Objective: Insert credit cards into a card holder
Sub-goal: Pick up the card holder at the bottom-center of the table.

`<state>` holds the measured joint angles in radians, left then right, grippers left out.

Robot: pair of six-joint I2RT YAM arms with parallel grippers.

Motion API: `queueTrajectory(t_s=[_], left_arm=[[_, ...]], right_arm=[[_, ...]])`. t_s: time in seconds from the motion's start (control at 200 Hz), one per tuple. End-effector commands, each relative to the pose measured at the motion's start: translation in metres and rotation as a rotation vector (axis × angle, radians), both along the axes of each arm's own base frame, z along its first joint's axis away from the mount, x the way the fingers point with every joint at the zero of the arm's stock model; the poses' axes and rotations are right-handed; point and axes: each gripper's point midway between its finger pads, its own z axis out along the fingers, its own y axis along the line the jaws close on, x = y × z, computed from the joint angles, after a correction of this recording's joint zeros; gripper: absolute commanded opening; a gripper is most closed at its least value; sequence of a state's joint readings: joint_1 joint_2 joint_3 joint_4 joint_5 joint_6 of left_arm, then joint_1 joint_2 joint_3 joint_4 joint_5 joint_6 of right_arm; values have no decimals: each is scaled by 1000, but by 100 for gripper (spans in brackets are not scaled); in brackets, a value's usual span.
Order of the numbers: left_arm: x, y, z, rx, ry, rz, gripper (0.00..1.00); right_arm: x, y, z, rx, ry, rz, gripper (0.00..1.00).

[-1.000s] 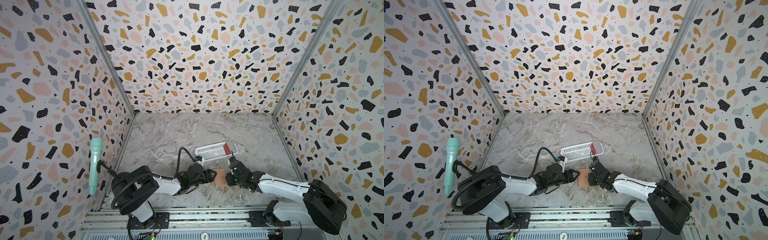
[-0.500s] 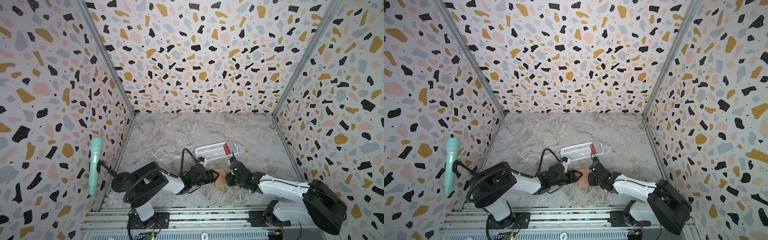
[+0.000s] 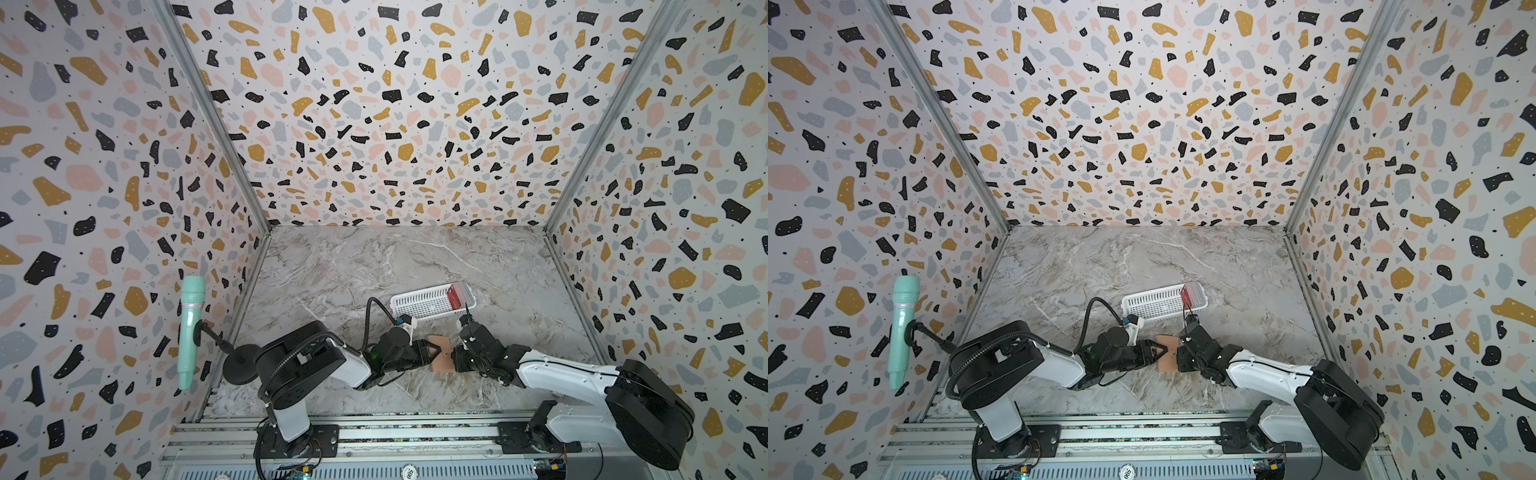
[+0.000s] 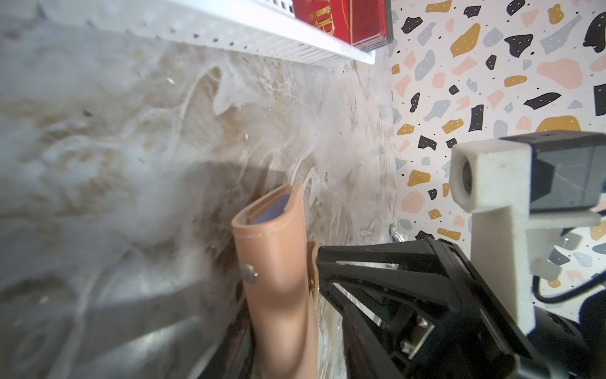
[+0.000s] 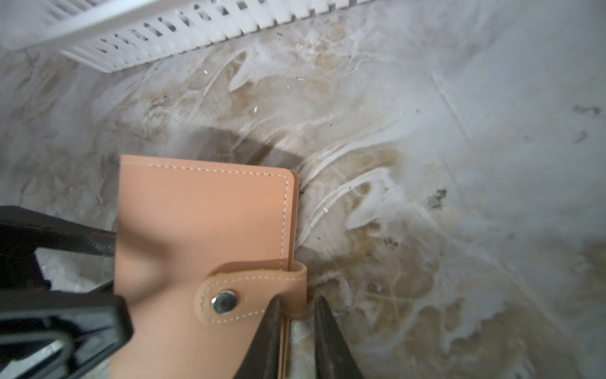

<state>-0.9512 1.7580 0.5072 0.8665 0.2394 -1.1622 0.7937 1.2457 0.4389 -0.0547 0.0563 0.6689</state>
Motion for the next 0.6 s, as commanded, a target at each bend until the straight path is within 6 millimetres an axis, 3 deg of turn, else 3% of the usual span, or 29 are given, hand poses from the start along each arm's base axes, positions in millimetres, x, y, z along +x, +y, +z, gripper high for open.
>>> queueTrajectory(t_s=[0.0,0.275,0.596], left_arm=[[-3,-9,22,-78,-38,-30,38],[-1,-9,19,-58,-41,-25,19],[3,-5,22,-40,-63,-4,14]], right_arm=[[-10,-13,-12,-51,44,-9,21],[-5,-9,4,-45,28,0,23],[-2,13,50,81,-16,34,26]])
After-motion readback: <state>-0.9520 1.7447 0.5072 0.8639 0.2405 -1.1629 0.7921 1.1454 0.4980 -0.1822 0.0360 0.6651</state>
